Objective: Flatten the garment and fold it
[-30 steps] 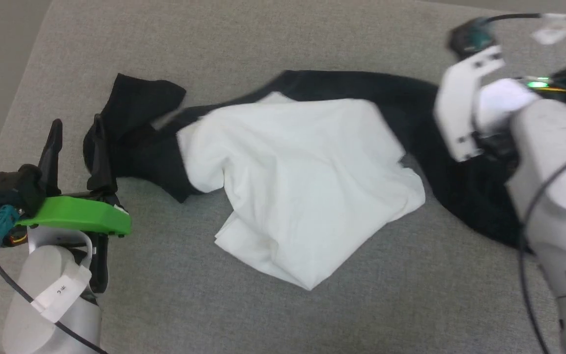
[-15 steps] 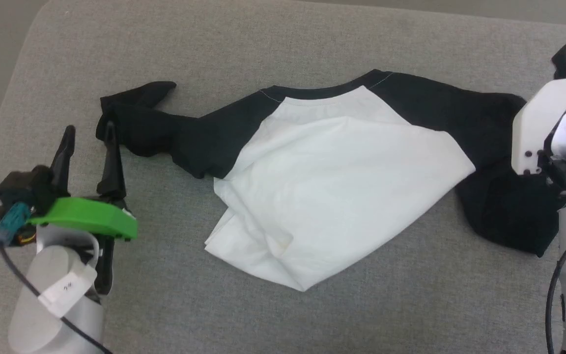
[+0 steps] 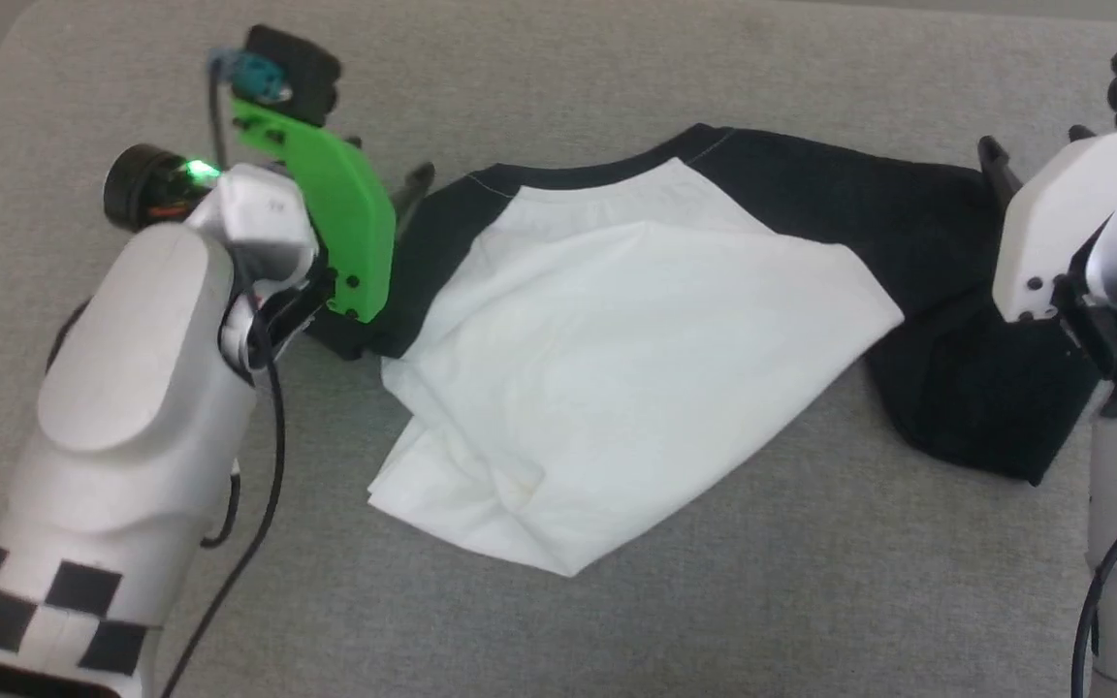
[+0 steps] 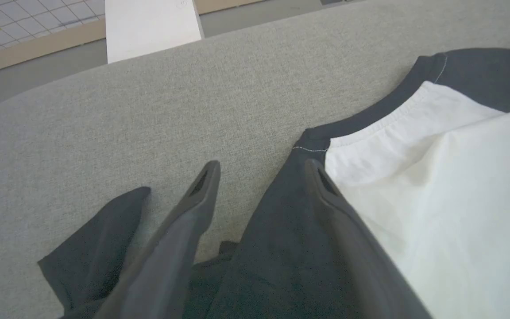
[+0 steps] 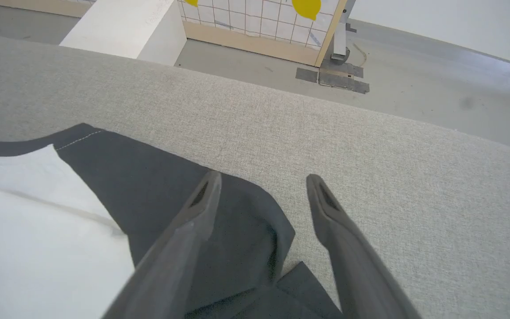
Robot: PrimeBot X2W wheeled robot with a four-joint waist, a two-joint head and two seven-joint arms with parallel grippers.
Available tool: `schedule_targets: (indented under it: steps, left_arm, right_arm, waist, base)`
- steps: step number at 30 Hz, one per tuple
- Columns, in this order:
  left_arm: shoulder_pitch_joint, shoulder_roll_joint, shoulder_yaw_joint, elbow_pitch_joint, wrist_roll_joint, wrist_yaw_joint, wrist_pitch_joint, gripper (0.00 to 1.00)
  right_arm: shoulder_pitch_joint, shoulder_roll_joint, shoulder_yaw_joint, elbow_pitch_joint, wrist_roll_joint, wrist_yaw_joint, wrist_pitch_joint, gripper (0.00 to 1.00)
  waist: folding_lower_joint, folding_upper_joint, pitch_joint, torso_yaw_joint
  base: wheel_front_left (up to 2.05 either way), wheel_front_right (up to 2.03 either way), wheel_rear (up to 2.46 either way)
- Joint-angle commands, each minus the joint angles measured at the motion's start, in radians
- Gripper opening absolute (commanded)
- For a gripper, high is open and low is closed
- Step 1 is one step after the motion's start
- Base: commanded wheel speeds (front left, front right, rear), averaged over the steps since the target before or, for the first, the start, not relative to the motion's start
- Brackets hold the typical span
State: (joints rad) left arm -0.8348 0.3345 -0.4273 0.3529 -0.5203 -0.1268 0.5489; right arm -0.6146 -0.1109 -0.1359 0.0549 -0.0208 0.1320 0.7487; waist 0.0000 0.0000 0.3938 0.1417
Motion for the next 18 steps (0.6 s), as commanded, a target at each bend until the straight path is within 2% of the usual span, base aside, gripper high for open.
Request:
schedule_targets:
  steps: [1,4,8,13,17,18]
  left_arm:
    - [-0.035,0.021,-0.032,0.016,-0.033,-0.003,0.061,1.00]
    - [-0.084,0.048,-0.095,0.051,-0.084,-0.004,0.184,1.00]
    - [-0.119,0.070,-0.137,0.089,-0.101,-0.004,0.266,1.00]
    - [-0.139,0.083,-0.156,0.138,-0.088,-0.004,0.267,1.00]
    - [-0.138,0.059,-0.177,0.172,-0.134,-0.004,0.299,1.00]
    - [-0.137,0.052,-0.181,0.173,-0.149,-0.004,0.307,0.46]
  right_arm:
    - [0.018,0.001,0.008,-0.015,0.010,-0.001,-0.001,1.00]
    - [0.034,0.000,0.017,-0.040,0.014,-0.001,0.003,1.00]
    - [0.052,-0.005,0.012,-0.069,0.013,-0.001,0.009,1.00]
    - [0.062,-0.003,0.012,-0.099,0.012,-0.001,0.017,1.00]
    - [0.066,-0.005,0.008,-0.111,0.007,-0.001,0.015,1.00]
    - [0.066,-0.006,0.006,-0.111,0.005,-0.001,0.013,1.00]
  waist:
    - [0.0000,0.0000,0.021,-0.028]
    - [0.0000,0.0000,0.037,-0.048]
    - [0.0000,0.0000,0.057,-0.061]
    - [0.0000,0.0000,0.078,-0.067]
    - [0.0000,0.0000,0.088,-0.060]
    - [0.0000,0.0000,0.089,-0.057]
  base:
    - [0.00,0.00,0.00]
    - [0.00,0.00,0.00]
    - [0.00,0.00,0.00]
    - [0.00,0.00,0.00]
    - [0.00,0.00,0.00]
    - [0.00,0.00,0.00]
